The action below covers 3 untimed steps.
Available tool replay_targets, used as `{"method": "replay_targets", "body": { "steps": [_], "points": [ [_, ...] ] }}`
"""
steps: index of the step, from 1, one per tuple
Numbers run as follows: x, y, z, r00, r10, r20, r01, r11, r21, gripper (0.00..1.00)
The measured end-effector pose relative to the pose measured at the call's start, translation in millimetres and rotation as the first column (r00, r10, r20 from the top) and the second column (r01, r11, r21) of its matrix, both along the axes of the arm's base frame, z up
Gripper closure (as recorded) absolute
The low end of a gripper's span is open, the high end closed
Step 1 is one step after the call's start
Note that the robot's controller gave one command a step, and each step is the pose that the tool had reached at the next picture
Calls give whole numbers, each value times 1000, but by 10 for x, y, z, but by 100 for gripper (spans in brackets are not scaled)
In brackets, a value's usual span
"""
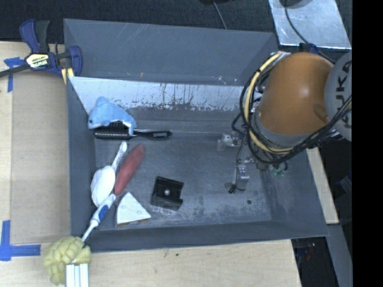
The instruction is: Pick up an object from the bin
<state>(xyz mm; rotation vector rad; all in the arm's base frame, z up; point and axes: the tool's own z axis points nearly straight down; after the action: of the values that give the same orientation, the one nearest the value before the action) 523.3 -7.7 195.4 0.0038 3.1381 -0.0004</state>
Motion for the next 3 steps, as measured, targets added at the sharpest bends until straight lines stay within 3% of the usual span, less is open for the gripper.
{"method": "replay_targets", "body": {
  "steps": [1,2,3],
  "points": [
    [-202,686,-828,964,267,1,-267,964,-1,0],
    [-259,800,-902,952,307,4,-307,952,-2,0],
    [-55,1353,-954,998,60,2,-60,998,3,0]
  ]
}}
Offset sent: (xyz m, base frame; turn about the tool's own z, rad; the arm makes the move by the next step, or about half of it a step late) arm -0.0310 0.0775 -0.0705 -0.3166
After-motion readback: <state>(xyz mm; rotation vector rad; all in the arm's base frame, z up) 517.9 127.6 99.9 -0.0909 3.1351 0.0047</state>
